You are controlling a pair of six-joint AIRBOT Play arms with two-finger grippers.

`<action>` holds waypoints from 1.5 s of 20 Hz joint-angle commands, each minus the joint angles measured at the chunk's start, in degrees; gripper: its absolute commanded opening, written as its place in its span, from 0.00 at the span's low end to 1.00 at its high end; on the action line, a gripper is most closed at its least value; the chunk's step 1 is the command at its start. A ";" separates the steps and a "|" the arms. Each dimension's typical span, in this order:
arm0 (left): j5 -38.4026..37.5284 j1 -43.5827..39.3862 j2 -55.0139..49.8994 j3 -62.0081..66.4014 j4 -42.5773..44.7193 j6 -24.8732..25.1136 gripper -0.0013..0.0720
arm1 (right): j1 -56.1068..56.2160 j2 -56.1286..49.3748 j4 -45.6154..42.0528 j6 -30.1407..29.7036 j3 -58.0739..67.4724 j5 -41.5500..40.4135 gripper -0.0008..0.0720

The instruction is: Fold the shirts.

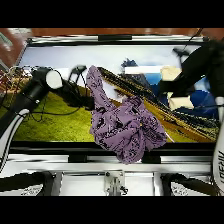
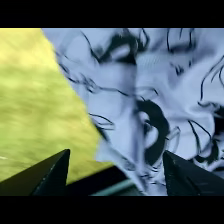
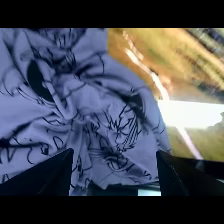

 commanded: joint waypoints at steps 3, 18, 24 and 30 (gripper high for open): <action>11.15 -5.27 -3.87 -9.79 -7.54 1.36 0.98 | -0.02 -5.73 2.12 -4.33 -12.63 2.99 0.87; 11.47 -0.74 -8.20 7.45 -7.04 6.91 0.09 | 0.57 -10.21 1.62 -12.00 -15.08 12.94 0.10; 7.91 7.37 -7.96 44.78 0.70 17.62 0.09 | 0.57 -5.35 -10.05 -14.75 16.52 22.71 0.10; 42.21 11.39 12.55 36.50 1.20 19.37 0.09 | 3.17 7.91 -7.82 -13.20 31.17 54.80 0.10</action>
